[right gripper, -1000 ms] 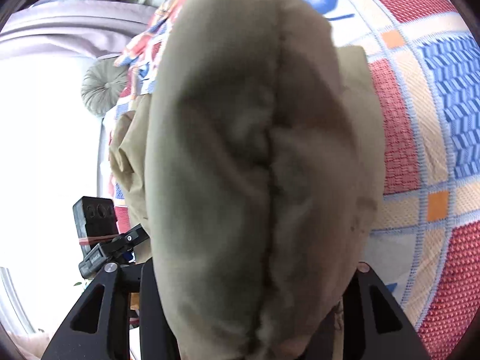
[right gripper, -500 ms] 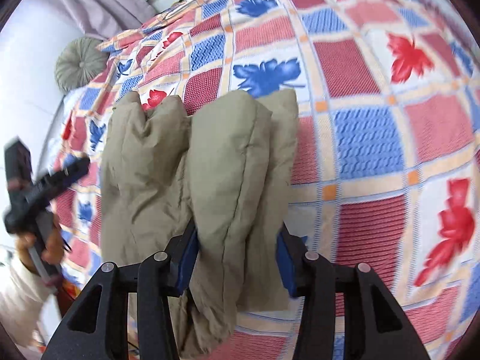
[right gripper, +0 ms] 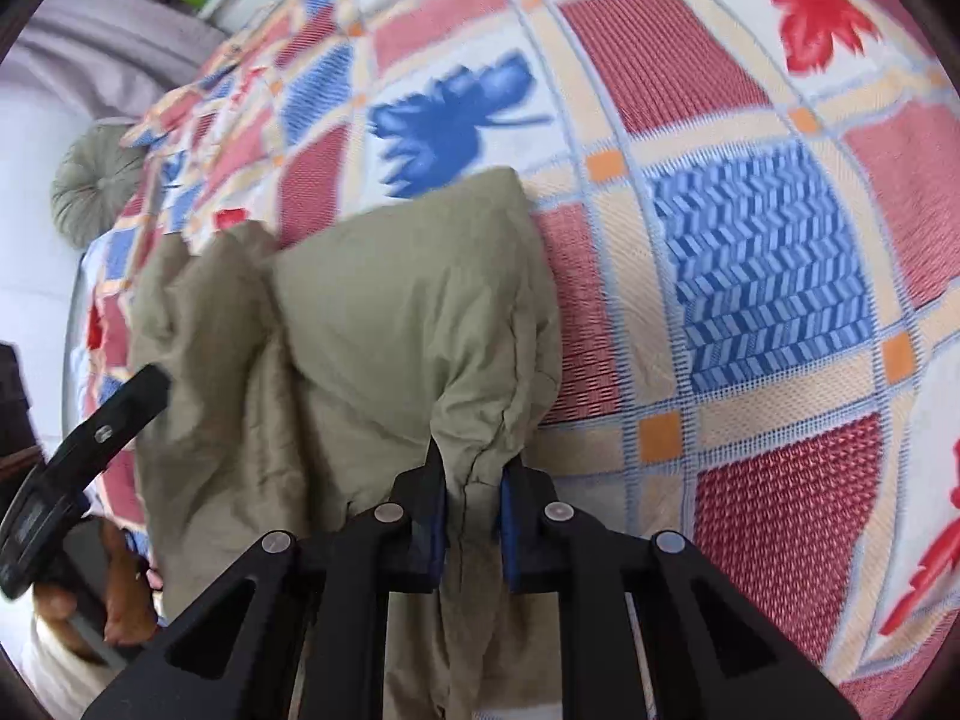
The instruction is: Fold large clothes
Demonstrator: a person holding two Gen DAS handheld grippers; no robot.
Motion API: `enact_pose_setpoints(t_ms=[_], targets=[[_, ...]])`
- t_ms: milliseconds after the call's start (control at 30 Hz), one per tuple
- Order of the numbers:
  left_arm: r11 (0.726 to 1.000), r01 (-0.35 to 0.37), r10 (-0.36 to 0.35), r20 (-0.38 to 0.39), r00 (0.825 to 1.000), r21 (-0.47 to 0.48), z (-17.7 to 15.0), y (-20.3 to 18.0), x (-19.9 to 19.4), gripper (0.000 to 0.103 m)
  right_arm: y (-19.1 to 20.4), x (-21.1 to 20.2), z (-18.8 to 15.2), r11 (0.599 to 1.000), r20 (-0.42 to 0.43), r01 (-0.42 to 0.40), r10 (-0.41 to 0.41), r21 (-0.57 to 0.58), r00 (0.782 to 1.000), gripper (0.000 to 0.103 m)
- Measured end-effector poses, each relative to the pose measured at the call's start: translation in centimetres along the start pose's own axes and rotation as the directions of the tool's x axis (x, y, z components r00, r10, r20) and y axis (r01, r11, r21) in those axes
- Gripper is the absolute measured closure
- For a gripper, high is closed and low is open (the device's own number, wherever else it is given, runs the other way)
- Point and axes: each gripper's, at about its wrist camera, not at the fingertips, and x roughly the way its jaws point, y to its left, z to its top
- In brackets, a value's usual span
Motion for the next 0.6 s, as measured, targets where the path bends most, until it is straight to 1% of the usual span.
enact_pose_setpoints(t_ms=[67,100,200,233,300,333,400,467,500,567,600], targets=[[0.998,-0.045,0.045,-0.012,0.999,0.045,0.0,-1.4,0.9,0.015,-1.2,0.1,0.2,0.998,-0.014,-0.025,0.026,0.06,1.0,0.087],[0.997,-0.054,0.055,-0.015,0.998,0.058,-0.1,-1.8,1.2,0.015,-1.5,-0.5,0.1,0.997,-0.008,-0.032,0.033,0.074,0.999,0.082],[0.995,-0.066,0.068,-0.022,0.997,0.079,-0.4,-2.4,1.5,0.015,-1.3,-3.4,-0.6,0.998,0.028,-0.002,0.0,0.056,1.0,0.082],[0.995,-0.067,0.069,-0.024,0.997,0.08,-0.5,-2.4,1.5,0.015,-1.0,-4.4,-0.9,0.999,0.049,0.015,-0.017,0.04,0.999,0.082],[0.995,-0.064,0.066,-0.03,0.997,0.076,-0.5,-2.3,1.5,0.015,0.4,-7.2,-2.0,0.998,0.117,0.057,-0.054,-0.022,0.992,0.082],[0.995,-0.063,0.066,-0.033,0.997,0.076,-0.4,-2.3,1.5,0.015,1.1,-8.3,-2.7,0.997,0.141,0.055,-0.047,-0.053,0.989,0.082],[0.995,-0.066,0.069,-0.036,0.997,0.079,-0.4,-2.3,1.6,0.015,3.1,-10.1,-4.5,0.992,0.168,0.016,0.006,-0.126,0.986,0.082],[0.994,-0.073,0.076,-0.035,0.996,0.085,-0.5,-2.4,1.6,0.015,4.6,-10.4,-6.2,0.984,0.147,-0.038,0.064,-0.173,0.987,0.082],[0.993,-0.078,0.081,-0.035,0.996,0.089,-0.5,-2.5,1.6,0.015,5.3,-9.8,-7.1,0.98,0.114,-0.061,0.084,-0.191,0.99,0.082],[0.992,-0.084,0.088,-0.035,0.996,0.095,-0.6,-2.6,1.6,0.015,6.1,-7.6,-8.6,0.975,0.045,-0.057,0.069,-0.213,0.997,0.082],[0.992,-0.083,0.087,-0.036,0.996,0.097,-0.6,-2.6,1.6,0.015,6.1,-6.0,-9.3,0.975,0.014,-0.028,0.032,-0.219,0.999,0.082]])
